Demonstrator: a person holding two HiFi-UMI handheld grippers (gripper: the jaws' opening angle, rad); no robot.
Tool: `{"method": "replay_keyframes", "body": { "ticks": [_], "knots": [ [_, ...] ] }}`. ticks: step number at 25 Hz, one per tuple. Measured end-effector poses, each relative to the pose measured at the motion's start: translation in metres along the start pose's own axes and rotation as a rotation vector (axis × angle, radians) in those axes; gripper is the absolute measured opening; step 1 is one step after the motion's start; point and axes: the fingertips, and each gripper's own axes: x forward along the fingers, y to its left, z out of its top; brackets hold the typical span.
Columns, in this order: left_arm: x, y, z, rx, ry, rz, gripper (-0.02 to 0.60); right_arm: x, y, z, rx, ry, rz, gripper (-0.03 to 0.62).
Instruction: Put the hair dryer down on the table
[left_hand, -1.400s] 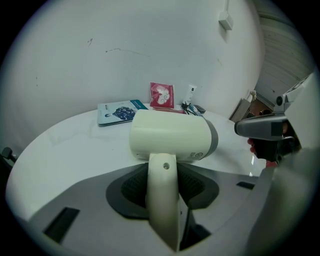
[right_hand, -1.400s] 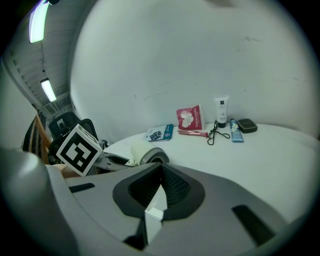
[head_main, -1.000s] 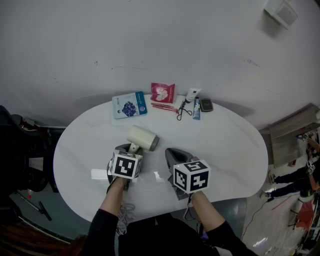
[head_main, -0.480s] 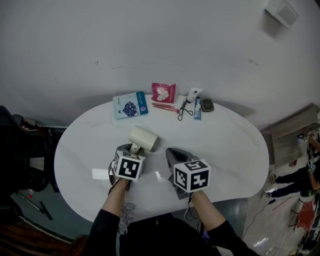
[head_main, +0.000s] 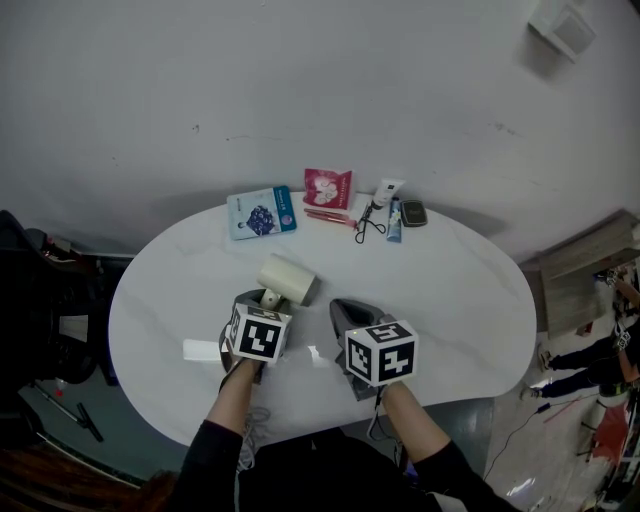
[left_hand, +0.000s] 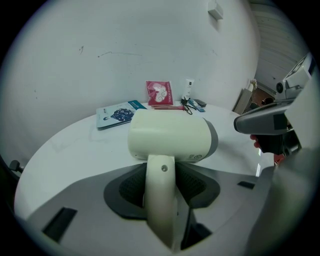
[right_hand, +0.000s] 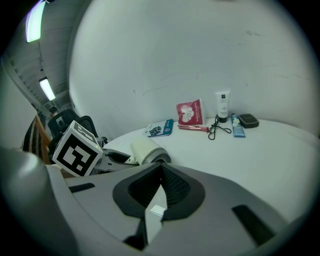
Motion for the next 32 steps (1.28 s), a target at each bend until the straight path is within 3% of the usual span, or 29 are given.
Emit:
{"method": "replay_keyframes", "body": {
  "ticks": [11,15,21,26,32],
  "knots": [
    [-0.006,0.003,0.003,0.029,-0.009,0.03,0.195,-0.004,0.0,0.003,-0.007,-0.006,-0.012,0.005],
    [-0.013,0.003,0.007,-0.007,-0.032,-0.003,0.198,-0.004,0.002,0.004,-0.011,-0.005,-0.011,0.005],
    [-0.042,0.008,0.023,-0.127,-0.122,-0.071,0.198,-0.007,0.008,0.007,-0.01,-0.012,0.003,0.005],
    [-0.071,0.008,0.04,-0.153,-0.213,-0.124,0.19,-0.017,0.013,0.015,-0.012,-0.037,0.019,0.005],
    [-0.103,0.011,0.055,-0.164,-0.316,-0.133,0.071,-0.033,0.016,0.026,-0.011,-0.077,0.038,0.005]
  ]
}}
